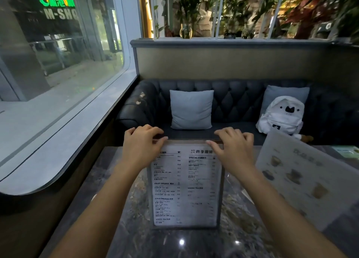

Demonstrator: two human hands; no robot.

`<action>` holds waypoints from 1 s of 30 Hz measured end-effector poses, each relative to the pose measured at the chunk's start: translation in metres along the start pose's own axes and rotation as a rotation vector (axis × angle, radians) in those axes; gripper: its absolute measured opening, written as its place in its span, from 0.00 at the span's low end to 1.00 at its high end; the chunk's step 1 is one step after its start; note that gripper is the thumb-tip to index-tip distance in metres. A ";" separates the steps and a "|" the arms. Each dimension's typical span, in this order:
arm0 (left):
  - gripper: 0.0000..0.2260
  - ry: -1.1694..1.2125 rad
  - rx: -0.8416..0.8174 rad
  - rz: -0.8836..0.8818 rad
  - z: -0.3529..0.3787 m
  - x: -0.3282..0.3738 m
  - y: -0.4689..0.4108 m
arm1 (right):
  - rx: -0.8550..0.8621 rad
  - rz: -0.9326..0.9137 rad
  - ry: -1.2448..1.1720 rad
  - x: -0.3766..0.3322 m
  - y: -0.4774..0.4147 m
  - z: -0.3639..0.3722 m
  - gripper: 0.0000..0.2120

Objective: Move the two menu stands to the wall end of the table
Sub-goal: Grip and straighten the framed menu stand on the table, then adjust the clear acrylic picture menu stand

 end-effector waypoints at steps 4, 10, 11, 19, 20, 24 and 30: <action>0.15 0.048 0.005 0.131 0.004 0.043 -0.012 | 0.056 0.048 0.050 0.029 0.003 -0.030 0.16; 0.15 0.222 -0.054 0.279 0.036 0.121 -0.026 | 0.093 0.136 0.163 0.083 0.020 -0.077 0.13; 0.15 0.239 -0.069 0.308 0.044 0.136 -0.028 | 0.087 0.164 0.181 0.093 0.024 -0.083 0.13; 0.15 0.225 -0.190 0.563 0.109 0.240 -0.031 | 0.035 0.378 0.264 0.162 0.070 -0.113 0.12; 0.16 0.225 -0.201 0.592 0.116 0.247 -0.031 | 0.017 0.402 0.268 0.168 0.076 -0.114 0.12; 0.22 0.137 -0.323 0.681 0.149 0.264 -0.029 | -0.030 0.465 0.293 0.187 0.094 -0.117 0.11; 0.18 0.151 -0.360 0.675 0.164 0.264 -0.026 | -0.048 0.515 0.310 0.205 0.106 -0.118 0.12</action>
Point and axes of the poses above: each hand's wrist, its own y-axis away from the middle knuckle, its own z-axis out of the palm, x = y × z, the point moved 5 cm from there along -y, towards the middle knuckle, and after that the axes turned 2 degrees about y, right-handed, at the moved point
